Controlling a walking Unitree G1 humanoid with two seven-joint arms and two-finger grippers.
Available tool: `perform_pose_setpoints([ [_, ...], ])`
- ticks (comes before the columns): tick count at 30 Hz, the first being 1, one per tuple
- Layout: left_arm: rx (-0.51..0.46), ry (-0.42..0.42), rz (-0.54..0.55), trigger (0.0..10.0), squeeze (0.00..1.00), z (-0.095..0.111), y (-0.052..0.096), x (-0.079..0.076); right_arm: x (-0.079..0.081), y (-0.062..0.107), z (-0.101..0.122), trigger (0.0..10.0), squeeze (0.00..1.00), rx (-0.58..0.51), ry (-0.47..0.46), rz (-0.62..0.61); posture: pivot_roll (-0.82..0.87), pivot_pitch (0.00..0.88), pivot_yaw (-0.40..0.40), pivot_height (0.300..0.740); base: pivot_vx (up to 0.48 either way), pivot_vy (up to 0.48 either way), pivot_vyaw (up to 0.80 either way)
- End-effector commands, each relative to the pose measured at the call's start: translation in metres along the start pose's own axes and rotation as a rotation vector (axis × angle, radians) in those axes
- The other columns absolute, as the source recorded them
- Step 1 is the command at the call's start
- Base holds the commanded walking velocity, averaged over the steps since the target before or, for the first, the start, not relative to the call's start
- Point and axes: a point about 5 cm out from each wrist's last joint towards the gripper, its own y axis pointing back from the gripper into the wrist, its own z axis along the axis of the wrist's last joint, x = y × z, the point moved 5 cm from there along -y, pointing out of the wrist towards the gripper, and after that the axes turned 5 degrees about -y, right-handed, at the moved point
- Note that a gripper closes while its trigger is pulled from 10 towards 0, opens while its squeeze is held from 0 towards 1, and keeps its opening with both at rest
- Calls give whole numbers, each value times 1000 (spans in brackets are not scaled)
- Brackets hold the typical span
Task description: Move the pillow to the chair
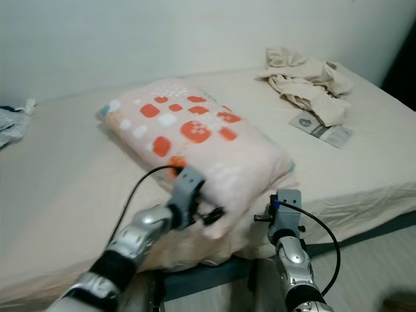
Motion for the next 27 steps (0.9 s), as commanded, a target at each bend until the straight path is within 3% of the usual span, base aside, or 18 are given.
perform_pose_setpoints([
  [1, -91, 76, -30, 10000, 0, 26, -17, -17, -1, 4, -7, 10000, 0, 24, -1, -5, 47, 131, 26, 566, 0, 0, 0],
  [4, -229, 208, 32, 10000, 0, 69, -33, -22, 1, 3, -7, 10000, 0, 24, 1, -2, 47, 132, 23, 566, 0, 0, 0],
  [5, -229, 208, 32, 10000, 0, 69, -33, -22, 1, 3, -7, 10000, 0, 24, 1, -2, 47, 132, 23, 566, 0, 0, 0],
  [8, -309, 284, 104, 10000, 0, 96, -34, -13, 4, 2, -7, 10000, 0, 24, 3, 6, 48, 134, 22, 566, 0, 0, 0],
  [10, -309, 284, 104, 10000, 0, 96, -34, -13, 4, 2, -7, 10000, 0, 24, 3, 6, 48, 134, 22, 566, 0, 0, 0],
  [12, -312, 184, 184, 10000, 0, 96, -20, 14, 8, 2, -6, 10000, 0, 22, 2, 14, 54, 135, 20, 566, 0, 0, 0],
  [13, -312, 184, 184, 10000, 0, 96, -20, 14, 8, 2, -6, 10000, 0, 22, 2, 14, 54, 135, 20, 566, 0, 0, 0],
  [16, -160, -80, 259, 10000, 0, 63, 15, 59, 13, 2, -8, 10000, 0, 29, 2, 28, 61, 135, 18, 566, 0, 0, 0],
  [18, -62, -175, 264, 10000, 0, 41, 39, 77, 14, 2, -9, 10000, 0, 36, 1, 33, 66, 135, 16, 566, 0, 0, 0],
  [19, -18, -201, 257, 10000, 0, 30, 54, 85, 15, 1, -9, 10000, 0, 38, 0, 36, 70, 135, 15, 566, 0, 0, 0],
  [20, -18, -201, 257, 10000, 0, 30, 54, 85, 15, 1, -9, 10000, 0, 38, 0, 36, 70, 135, 15, 566, 0, 0, 0],
  [22, 43, -221, 229, 10000, 0, 13, 78, 94, 17, 1, -9, 10000, 0, 44, 0, 42, 73, 134, 14, 566, 0, 0, 0],
  [26, 224, -287, 191, 10000, 0, -27, 144, 109, 22, 0, -12, 10000, 0, 65, -8, 63, 82, 135, 10, 566, 0, 0, 0],
  [27, 224, -287, 191, 10000, 0, -27, 144, 109, 22, 0, -12, 10000, 0, 65, -8, 63, 82, 135, 10, 566, 0, 0, 0],
])
